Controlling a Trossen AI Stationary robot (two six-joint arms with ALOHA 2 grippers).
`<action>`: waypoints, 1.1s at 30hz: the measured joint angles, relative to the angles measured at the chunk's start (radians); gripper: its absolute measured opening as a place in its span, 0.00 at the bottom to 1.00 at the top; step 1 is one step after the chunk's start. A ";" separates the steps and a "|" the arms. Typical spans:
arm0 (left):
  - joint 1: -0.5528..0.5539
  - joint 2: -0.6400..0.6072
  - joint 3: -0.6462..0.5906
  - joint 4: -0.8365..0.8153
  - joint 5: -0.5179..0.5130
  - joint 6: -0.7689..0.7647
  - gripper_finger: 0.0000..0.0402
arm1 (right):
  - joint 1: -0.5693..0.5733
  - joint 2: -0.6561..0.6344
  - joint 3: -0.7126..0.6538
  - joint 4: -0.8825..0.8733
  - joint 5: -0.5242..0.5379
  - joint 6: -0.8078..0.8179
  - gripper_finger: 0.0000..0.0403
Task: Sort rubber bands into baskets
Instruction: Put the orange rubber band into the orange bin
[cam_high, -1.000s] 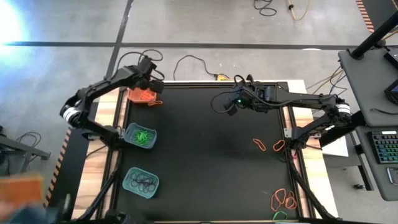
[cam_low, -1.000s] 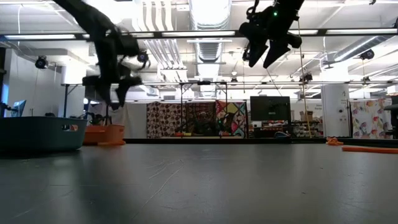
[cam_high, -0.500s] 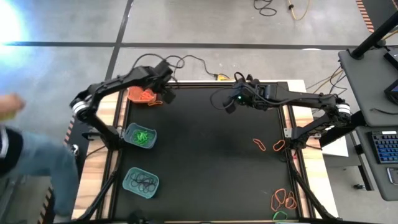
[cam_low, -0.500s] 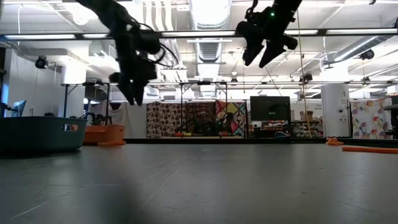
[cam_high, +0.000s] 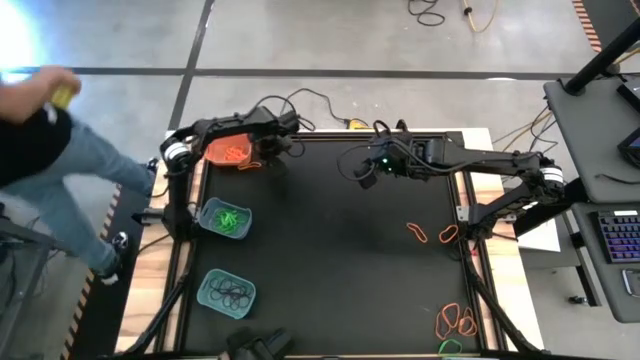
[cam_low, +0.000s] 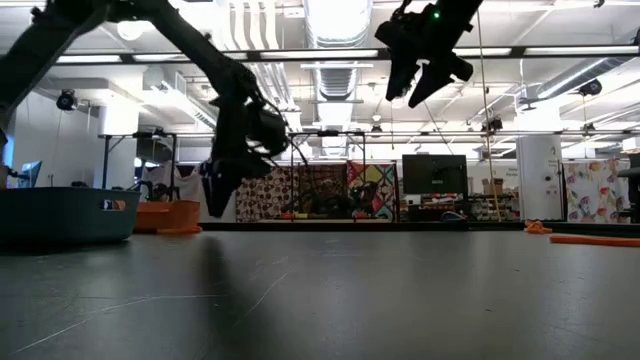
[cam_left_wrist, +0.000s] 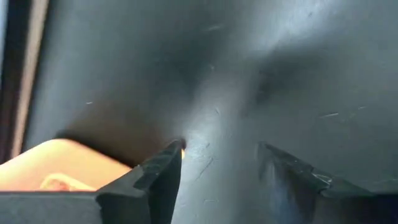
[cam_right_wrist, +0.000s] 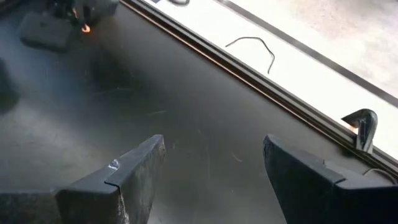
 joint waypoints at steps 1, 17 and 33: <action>0.000 0.016 0.002 -0.006 0.000 0.009 0.48 | 0.000 0.000 0.000 0.000 0.000 0.000 0.66; 0.048 0.102 0.000 -0.033 -0.176 0.180 0.48 | -0.003 0.000 0.000 0.000 -0.007 0.000 0.66; 0.071 0.119 0.069 -0.037 -0.085 0.139 0.03 | -0.003 -0.001 0.000 0.006 -0.007 0.000 0.66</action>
